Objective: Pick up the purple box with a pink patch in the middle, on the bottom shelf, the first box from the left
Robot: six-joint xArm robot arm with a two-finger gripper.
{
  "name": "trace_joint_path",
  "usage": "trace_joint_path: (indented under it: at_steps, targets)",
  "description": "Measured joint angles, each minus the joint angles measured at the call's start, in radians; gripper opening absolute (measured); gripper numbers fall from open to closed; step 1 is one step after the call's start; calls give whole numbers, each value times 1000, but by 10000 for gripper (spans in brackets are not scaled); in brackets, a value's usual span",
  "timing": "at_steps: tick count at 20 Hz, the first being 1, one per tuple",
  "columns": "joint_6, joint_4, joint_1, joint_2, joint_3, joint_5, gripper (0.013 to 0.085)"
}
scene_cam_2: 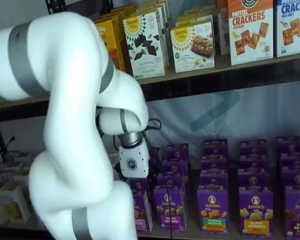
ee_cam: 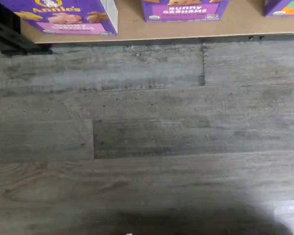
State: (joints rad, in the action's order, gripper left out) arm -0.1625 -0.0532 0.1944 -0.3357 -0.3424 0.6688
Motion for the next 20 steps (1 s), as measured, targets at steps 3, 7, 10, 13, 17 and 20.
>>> trace_joint_path:
  at_steps: [3,7,10,13,17,20]
  targets:
    - [-14,0,18,98,2,-120,850]
    - [-50,24,37,237,-12,-264,850]
    - [-103,80,41,327,-34,-328,850]
    - [-103,70,50,405,-55,-385,850]
    - [-90,32,76,500,-88,-442,850]
    - [-102,21,99,559,-115,-466,850]
